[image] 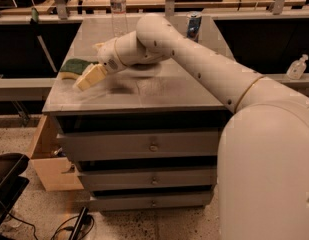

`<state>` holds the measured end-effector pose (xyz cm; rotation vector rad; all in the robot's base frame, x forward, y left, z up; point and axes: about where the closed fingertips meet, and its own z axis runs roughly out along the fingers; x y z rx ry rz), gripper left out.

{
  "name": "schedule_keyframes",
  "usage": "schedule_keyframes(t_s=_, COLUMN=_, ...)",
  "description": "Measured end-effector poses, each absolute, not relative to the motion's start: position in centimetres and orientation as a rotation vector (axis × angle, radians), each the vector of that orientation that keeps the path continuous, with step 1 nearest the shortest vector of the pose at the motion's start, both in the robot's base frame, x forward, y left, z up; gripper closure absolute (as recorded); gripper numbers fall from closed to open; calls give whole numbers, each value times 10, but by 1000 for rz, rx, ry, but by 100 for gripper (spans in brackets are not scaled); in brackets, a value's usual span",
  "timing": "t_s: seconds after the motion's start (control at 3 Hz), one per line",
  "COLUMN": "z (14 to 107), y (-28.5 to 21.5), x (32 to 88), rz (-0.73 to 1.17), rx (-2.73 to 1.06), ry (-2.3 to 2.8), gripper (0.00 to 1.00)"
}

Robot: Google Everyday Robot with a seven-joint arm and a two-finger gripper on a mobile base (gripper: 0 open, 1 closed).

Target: Pick sponge

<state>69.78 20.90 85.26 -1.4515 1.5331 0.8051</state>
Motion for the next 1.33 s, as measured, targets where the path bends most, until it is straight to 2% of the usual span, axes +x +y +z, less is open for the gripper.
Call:
schedule_keyframes(t_s=0.33, z=836, y=213, x=698, rz=821, rx=-1452, ry=1555, gripper=19)
schedule_keyframes(t_s=1.33, z=829, y=213, x=695, rz=836, rx=-1418, ry=1575, gripper=87)
